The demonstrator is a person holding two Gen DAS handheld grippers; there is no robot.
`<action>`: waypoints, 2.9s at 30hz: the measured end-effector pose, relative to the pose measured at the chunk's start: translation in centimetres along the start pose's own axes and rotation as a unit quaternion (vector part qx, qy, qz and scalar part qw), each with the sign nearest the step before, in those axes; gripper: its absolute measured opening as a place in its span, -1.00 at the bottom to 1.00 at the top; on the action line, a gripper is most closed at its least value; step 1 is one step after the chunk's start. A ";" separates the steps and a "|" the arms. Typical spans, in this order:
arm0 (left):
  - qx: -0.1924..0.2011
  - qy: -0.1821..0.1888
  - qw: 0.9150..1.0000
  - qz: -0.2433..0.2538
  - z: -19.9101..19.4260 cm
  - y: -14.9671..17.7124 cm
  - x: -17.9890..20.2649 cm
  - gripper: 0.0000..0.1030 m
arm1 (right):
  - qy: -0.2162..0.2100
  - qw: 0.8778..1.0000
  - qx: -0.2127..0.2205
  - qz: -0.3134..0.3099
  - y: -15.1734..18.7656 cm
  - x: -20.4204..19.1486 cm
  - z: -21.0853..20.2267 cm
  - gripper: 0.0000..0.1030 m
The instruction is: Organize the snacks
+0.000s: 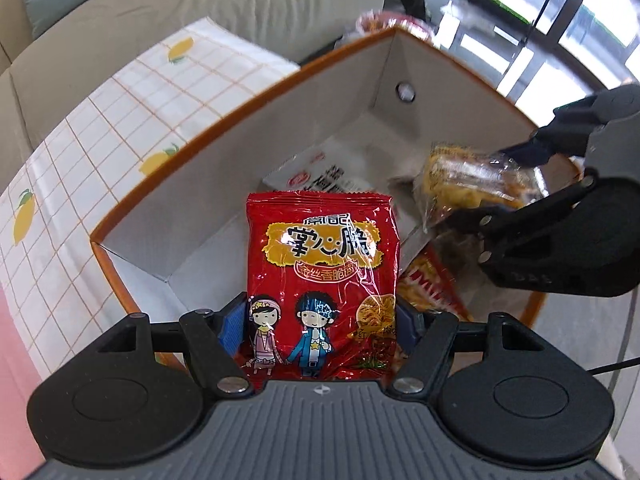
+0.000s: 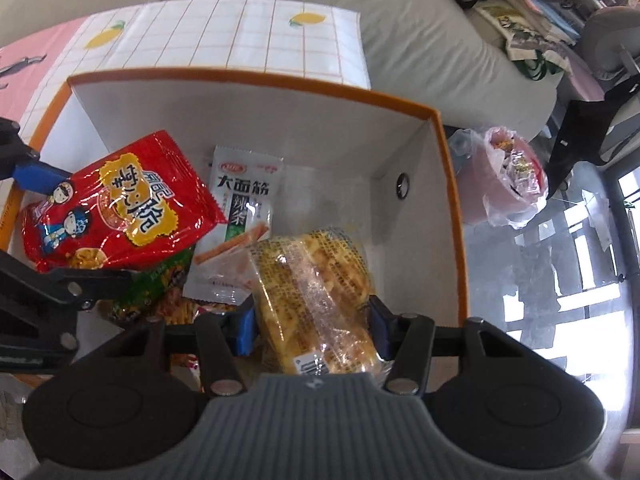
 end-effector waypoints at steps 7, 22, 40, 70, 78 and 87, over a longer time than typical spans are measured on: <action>-0.017 -0.018 0.999 0.030 1.1 -0.1 0.3 0.69 | -0.007 1.000 -0.024 0.000 -0.1 -0.3 1.6 0.06; 0.029 0.001 0.999 0.044 -4.6 -1.4 0.6 0.72 | -0.010 1.000 -0.018 -0.016 -1.4 -0.7 -0.9 0.51; 0.216 -0.084 0.971 -0.051 -20.6 4.6 -2.3 0.72 | -0.031 0.972 0.199 0.125 -0.5 -4.8 -15.7 0.77; 0.260 -0.239 0.917 -0.184 -24.7 20.6 -2.4 0.74 | -0.013 0.950 0.283 0.129 10.9 -17.2 -20.0 0.86; 0.228 -0.242 0.922 -0.198 -22.8 21.5 -2.6 0.74 | -0.021 0.963 0.240 0.122 11.4 -18.0 -17.5 0.86; 0.223 -0.240 0.924 -0.198 -22.8 21.6 -2.5 0.74 | -0.019 0.965 0.225 0.131 11.7 -17.5 -16.9 0.86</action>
Point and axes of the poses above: each gripper's, at about its wrist camera, not at the fingertips, and z roughly the way its jaws point, x to its right, y to its underside, the point moved 1 cm from there along z, roughly the way its jaws point, and after that the axes turned 10 degrees about x, right-handed, at the moved point
